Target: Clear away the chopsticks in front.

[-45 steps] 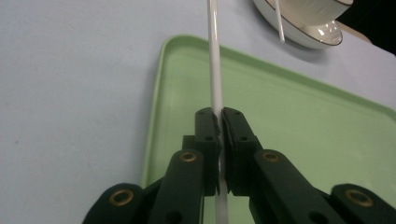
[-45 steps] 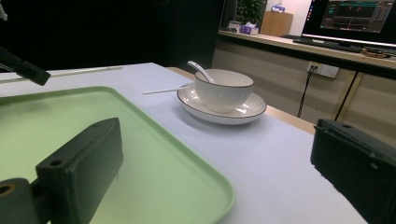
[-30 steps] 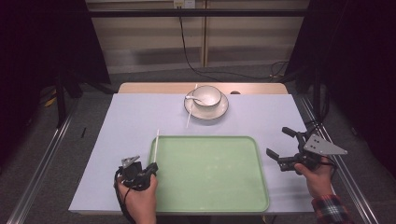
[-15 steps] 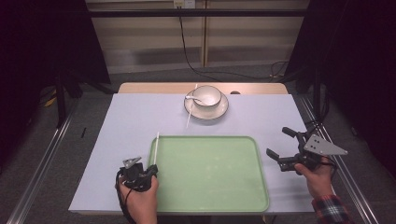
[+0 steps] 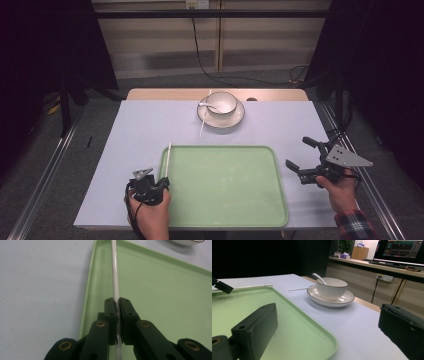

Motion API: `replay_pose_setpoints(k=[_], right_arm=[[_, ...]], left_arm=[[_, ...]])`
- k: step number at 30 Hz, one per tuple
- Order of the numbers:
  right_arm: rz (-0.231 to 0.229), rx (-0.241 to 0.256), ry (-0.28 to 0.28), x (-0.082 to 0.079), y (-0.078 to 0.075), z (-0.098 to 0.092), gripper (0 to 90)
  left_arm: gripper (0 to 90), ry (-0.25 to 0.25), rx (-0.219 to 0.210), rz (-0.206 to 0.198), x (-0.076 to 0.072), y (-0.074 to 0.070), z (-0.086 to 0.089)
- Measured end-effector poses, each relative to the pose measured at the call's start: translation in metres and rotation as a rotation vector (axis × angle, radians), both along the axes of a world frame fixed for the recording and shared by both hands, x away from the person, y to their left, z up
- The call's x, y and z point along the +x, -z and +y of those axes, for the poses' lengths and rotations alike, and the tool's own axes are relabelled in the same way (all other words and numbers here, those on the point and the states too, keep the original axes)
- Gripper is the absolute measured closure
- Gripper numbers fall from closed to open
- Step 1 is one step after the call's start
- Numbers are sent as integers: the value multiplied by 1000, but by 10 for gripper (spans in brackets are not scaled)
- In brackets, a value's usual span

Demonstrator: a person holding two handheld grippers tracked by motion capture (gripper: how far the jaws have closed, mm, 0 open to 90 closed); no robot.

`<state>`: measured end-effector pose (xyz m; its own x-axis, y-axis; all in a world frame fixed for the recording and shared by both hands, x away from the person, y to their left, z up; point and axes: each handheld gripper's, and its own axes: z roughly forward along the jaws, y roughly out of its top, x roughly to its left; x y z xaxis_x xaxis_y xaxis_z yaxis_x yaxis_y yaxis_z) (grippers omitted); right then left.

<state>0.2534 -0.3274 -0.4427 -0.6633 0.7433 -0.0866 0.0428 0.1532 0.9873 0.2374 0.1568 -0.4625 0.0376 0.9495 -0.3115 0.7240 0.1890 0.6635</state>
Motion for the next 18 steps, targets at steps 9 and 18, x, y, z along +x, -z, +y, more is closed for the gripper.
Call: replay_pose_setpoints(k=[9, 18], right_arm=[[-4, 1, -3, 0, 0, 0, 16], [-1, 4, -1, 1, 0, 2, 16]], left_arm=[[858, 6, 4, 11, -1, 0, -3], [858, 22, 21, 35, -2, 1, -8]])
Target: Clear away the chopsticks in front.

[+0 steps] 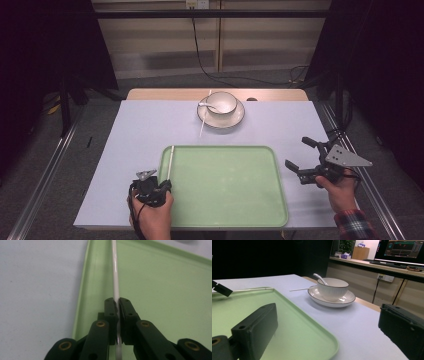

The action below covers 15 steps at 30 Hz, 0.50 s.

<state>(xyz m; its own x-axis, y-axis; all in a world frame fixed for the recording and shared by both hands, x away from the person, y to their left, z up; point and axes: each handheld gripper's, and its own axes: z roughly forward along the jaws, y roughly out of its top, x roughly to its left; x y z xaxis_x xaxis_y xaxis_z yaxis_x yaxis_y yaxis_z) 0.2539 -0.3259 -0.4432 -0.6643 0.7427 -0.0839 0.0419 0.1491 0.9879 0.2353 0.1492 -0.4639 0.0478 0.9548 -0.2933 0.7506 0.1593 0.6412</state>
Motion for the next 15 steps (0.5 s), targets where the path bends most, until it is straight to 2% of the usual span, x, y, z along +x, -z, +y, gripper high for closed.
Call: replay_pose_setpoints(k=[3, 6, 15], right_arm=[[0, -2, -5, 0, 0, 0, 16], [-6, -2, 1, 1, 0, 0, 16], [-1, -5, -3, 1, 0, 0, 16]], left_arm=[[858, 2, 20, -8, 0, 1, 0], [857, 9, 36, 6, 1, 3, 0], [853, 8, 33, 6, 1, 4, -1]])
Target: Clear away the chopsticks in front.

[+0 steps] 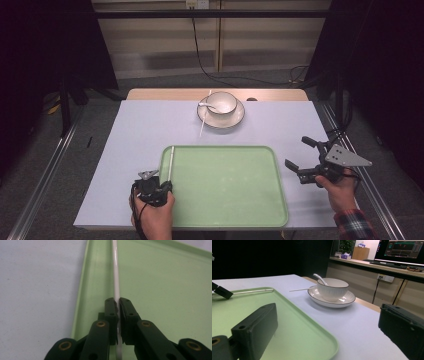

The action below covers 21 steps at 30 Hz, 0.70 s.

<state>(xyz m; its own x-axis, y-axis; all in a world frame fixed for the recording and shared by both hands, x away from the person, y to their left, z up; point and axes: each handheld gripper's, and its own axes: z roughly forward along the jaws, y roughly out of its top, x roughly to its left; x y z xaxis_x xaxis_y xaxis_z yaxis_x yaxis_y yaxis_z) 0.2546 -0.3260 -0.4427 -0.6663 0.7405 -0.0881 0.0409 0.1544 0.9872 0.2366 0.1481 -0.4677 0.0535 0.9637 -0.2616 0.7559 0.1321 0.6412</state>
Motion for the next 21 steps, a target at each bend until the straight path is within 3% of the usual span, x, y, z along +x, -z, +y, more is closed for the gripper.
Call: replay_pose_setpoints(k=[21], right_arm=[[-2, 0, 4, 0, 0, 0, 16]], left_arm=[[838, 0, 0, -10, -1, 1, -2]])
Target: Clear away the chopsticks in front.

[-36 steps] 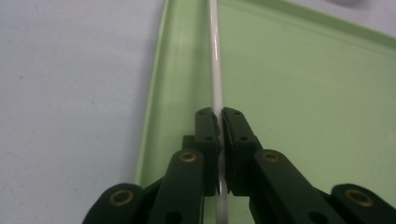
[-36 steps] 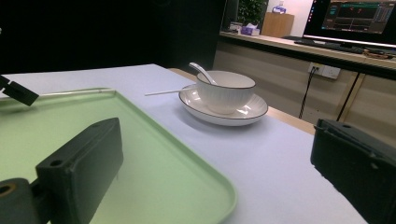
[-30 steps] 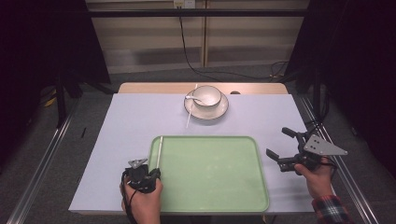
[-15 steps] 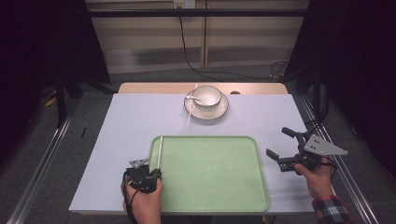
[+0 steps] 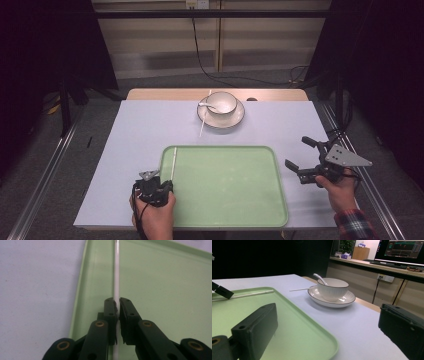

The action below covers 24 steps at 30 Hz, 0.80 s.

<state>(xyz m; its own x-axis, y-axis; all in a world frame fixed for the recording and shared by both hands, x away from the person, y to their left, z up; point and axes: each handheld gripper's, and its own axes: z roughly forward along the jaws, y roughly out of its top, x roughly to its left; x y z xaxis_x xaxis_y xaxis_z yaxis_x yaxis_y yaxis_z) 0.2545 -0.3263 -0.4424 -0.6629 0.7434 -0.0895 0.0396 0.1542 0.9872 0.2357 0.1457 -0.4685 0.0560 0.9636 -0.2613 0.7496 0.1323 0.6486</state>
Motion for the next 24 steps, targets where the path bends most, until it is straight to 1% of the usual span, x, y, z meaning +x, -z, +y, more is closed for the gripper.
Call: replay_pose_setpoints(k=[8, 9, 10, 14, 16, 17, 19, 20, 21, 22, 24], right_arm=[[0, 3, -4, 0, 0, 0, 16], [-3, -4, -8, 0, 0, -1, 16], [-2, 3, -2, 0, 0, 0, 16], [0, 6, 0, 0, 0, 0, 16], [0, 6, 2, 0, 0, 0, 16], [-1, 7, 0, 0, 0, 0, 16], [-1, 7, -1, 0, 0, 0, 16], [-1, 6, 2, 0, 0, 0, 16], [-1, 6, 2, 0, 0, 0, 16], [0, 7, 3, 0, 0, 0, 16], [0, 12, 5, 0, -1, 0, 16]], left_arm=[[826, -3, -5, -2, 0, 0, 0], [826, 1, -3, 1, 0, 0, 0], [827, -1, -7, 2, 0, 0, 0], [812, -2, 6, 0, 1, -1, 2], [802, 5, 0, -6, 2, -3, 3], [791, -1, -2, -13, 3, -4, 3], [752, 3, -4, -34, 5, -8, 5], [728, 6, 3, -38, 6, -9, 5], [715, 7, -11, -42, 8, -11, 6], [711, 10, -14, -49, 10, -13, 6], [681, 17, 5, -68, 14, -17, 8]])
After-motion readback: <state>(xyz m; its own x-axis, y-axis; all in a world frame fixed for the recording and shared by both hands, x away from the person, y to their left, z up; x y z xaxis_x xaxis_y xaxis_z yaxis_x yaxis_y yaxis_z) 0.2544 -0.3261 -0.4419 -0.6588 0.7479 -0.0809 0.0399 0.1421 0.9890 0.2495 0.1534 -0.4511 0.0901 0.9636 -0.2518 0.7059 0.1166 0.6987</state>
